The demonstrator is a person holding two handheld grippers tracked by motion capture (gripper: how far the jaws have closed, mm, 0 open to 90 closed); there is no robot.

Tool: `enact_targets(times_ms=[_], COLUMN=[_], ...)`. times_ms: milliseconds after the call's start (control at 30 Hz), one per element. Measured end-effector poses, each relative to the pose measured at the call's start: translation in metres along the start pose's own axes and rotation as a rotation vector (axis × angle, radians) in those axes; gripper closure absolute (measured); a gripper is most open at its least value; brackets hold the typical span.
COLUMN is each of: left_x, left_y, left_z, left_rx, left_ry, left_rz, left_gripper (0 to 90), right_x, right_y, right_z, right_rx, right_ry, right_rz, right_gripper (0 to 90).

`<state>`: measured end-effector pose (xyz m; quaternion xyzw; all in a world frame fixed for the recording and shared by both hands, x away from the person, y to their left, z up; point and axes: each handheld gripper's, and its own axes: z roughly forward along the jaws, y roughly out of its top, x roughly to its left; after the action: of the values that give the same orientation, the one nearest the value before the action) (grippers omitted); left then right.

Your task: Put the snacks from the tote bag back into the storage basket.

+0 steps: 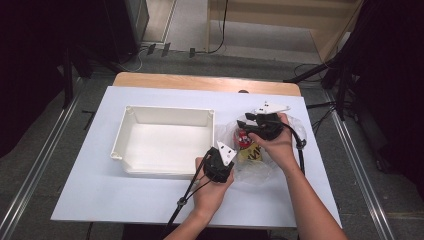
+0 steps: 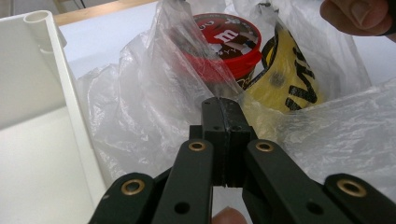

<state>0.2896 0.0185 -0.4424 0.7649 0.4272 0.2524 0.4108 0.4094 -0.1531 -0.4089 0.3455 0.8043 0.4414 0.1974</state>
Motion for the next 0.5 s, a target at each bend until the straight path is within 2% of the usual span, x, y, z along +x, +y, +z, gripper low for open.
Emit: enact_targets(times_ms=[100,200,233,333,367,500], left_x=[0.002,0.004,0.003,0.000,0.000,-0.002], left_y=[0.000,0.000,-0.001,-0.001,-0.002,-0.006], left_z=[-0.002,-0.003,-0.003,-0.002,-0.002,0.000], left_rx=[-0.007,-0.010,-0.009,-0.011,-0.013,-0.009], left_ry=[0.003,0.002,0.002,-0.002,-0.004,-0.008], left_rz=[-0.006,-0.009,-0.007,-0.009,-0.006,-0.013], left_gripper=[90.0,90.0,90.0,90.0,90.0,90.0], right_x=[-0.005,-0.009,-0.010,-0.015,-0.017,-0.018], right_y=[-0.004,-0.009,-0.010,-0.015,-0.016,-0.017], right_z=[-0.003,-0.006,-0.006,-0.008,-0.008,-0.005], right_rx=[-0.014,-0.009,-0.008,-0.009,-0.004,0.013], right_ry=[-0.004,0.000,0.004,0.059,0.074,0.084], right_rz=[0.034,0.044,0.053,0.079,0.087,0.094], right_gripper=[47.8,48.1,52.3,72.5,76.3,90.0])
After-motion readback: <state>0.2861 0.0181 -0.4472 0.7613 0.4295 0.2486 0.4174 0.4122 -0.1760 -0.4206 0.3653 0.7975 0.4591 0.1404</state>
